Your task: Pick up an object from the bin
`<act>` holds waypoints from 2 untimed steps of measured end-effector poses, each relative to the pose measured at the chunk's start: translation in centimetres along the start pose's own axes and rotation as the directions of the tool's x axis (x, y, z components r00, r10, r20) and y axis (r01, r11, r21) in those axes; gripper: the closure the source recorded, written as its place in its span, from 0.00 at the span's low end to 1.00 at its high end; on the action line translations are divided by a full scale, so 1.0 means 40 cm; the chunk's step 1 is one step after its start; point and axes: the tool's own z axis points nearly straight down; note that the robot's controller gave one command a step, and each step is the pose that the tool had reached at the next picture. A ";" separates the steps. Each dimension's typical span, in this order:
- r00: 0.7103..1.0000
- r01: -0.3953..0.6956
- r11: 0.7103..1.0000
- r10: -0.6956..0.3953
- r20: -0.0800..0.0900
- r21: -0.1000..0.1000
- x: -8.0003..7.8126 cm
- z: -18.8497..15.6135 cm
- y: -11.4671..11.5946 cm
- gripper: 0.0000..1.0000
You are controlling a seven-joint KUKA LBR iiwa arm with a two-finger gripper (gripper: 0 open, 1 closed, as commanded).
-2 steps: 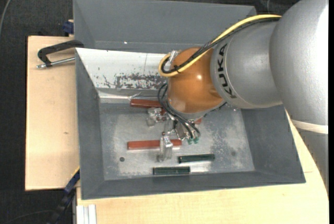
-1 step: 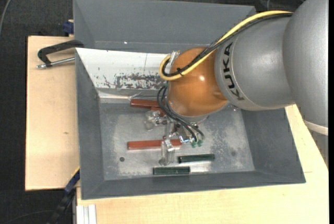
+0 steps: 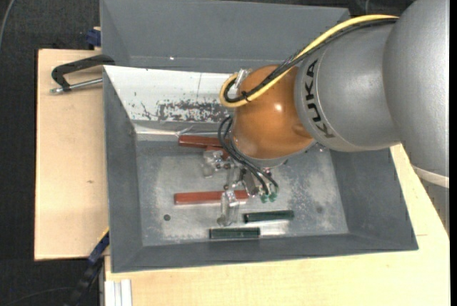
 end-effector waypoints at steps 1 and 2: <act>0.983 -0.183 0.983 0.183 -0.002 0.001 0.033 0.076 0.005 0.00; 0.983 -0.184 0.983 0.184 0.000 0.000 0.031 0.074 0.006 0.00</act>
Offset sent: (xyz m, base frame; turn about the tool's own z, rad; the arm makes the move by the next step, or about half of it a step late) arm -0.0135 -0.0015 -0.0308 0.1844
